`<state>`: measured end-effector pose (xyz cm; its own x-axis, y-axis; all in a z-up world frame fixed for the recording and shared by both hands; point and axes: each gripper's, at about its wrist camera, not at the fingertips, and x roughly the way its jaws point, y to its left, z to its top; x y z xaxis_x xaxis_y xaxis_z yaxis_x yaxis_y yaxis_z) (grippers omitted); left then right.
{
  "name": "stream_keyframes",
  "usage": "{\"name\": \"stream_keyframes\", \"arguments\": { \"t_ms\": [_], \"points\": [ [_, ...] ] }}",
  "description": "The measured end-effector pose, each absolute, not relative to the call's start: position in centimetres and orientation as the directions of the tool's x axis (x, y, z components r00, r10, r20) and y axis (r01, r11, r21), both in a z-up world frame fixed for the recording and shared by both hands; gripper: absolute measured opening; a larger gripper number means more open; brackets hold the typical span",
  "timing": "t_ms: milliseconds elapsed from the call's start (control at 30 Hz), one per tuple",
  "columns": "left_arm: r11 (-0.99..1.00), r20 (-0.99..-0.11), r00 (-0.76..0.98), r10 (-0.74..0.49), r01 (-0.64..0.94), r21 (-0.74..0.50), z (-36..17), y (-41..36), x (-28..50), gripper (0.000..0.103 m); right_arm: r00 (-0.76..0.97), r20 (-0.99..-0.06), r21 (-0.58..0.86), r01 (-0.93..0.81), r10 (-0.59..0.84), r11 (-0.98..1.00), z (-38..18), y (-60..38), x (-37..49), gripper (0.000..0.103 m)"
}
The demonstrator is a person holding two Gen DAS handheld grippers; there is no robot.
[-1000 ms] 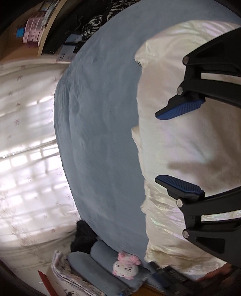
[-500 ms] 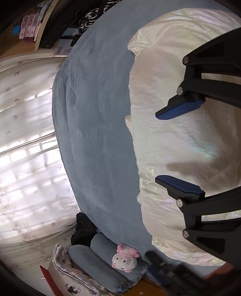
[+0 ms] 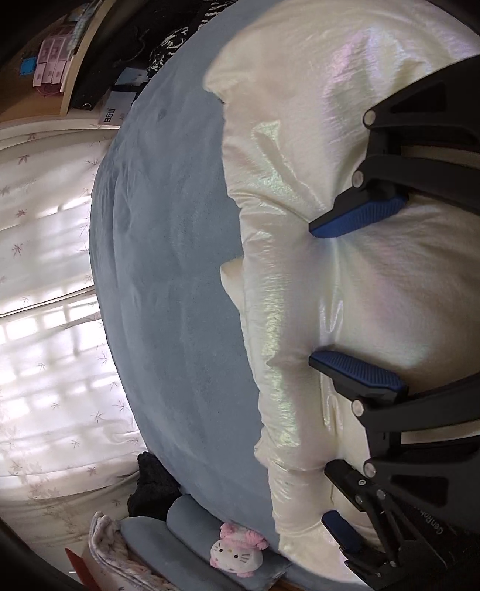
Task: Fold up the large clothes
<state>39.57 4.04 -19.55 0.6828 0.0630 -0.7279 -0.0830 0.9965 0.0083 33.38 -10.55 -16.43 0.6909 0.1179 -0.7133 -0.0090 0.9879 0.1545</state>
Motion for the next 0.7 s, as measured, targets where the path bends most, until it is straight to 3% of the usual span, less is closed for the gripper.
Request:
{"name": "stream_keyframes", "arguments": {
  "t_ms": [700],
  "points": [
    [0.996, -0.703, 0.706, 0.081, -0.092, 0.023, -22.3, 3.6, 39.7, 0.089, 0.729, -0.675, 0.153, -0.014, 0.115, 0.988, -19.1, -10.2, 33.9, 0.069]
  ]
}}
